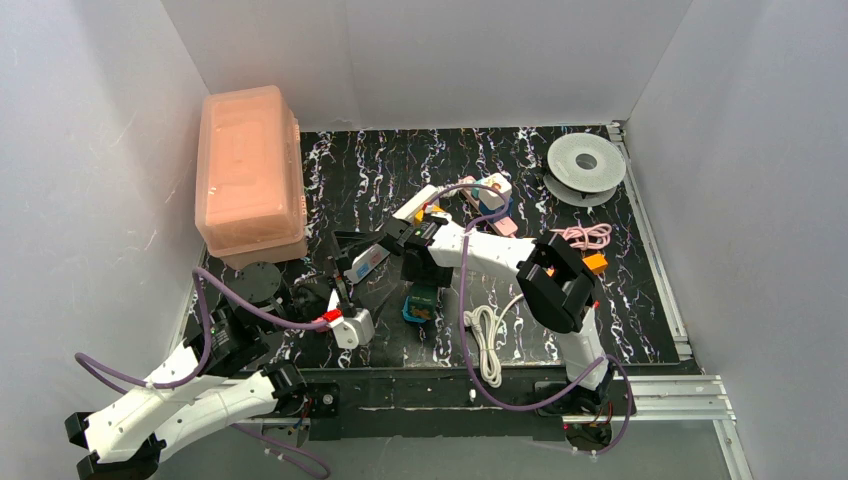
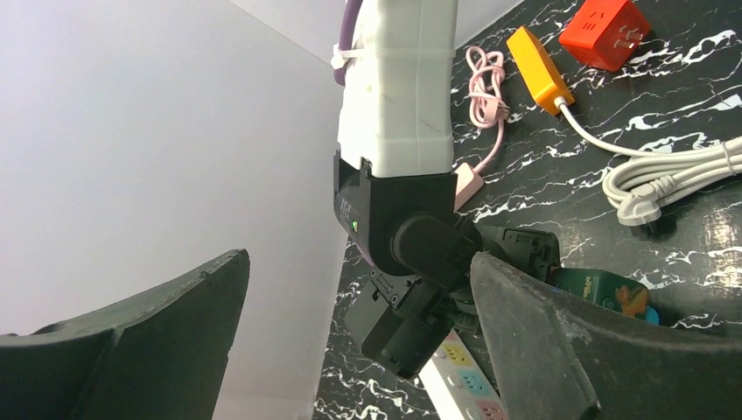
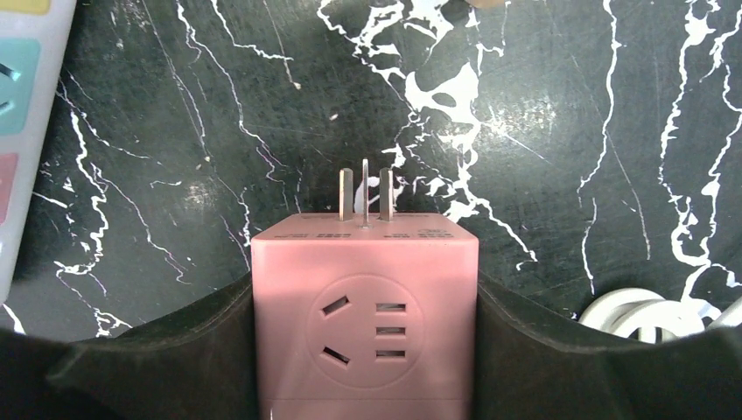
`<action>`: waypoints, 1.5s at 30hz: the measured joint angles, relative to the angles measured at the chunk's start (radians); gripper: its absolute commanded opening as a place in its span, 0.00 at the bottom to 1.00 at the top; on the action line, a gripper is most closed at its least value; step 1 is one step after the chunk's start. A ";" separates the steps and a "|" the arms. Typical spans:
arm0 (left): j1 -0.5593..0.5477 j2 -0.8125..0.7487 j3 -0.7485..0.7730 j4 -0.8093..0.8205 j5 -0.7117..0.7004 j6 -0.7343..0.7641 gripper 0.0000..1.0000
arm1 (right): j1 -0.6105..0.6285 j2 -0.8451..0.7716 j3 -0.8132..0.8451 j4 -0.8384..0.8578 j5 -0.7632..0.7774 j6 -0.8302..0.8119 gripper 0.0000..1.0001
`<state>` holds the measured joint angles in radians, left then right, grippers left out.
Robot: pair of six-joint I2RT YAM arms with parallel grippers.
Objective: Pull the plug off the socket
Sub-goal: Place the plug at the center of the board, then remove the plug from the socket.
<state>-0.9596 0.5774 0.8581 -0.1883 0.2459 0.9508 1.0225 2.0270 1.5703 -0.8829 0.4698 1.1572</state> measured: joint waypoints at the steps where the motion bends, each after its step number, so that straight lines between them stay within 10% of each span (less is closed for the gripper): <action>1: 0.000 -0.004 0.000 -0.005 0.000 0.000 0.98 | 0.000 0.004 0.006 -0.002 0.000 0.000 0.60; 12: 0.000 -0.013 0.000 -0.038 0.003 0.004 0.98 | 0.008 -0.005 0.016 -0.019 0.014 -0.036 0.76; 32: 0.000 -0.027 0.002 -0.095 0.021 -0.012 0.98 | -0.180 -0.370 -0.143 0.107 -0.014 -0.406 0.61; 45: -0.002 0.261 -0.053 -0.126 -0.081 -0.587 0.98 | -0.188 -0.362 -0.377 0.295 -0.098 -0.477 0.49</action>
<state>-0.9615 0.8383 0.8051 -0.3141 0.1646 0.3637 0.8341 1.6653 1.1934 -0.5880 0.3721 0.6804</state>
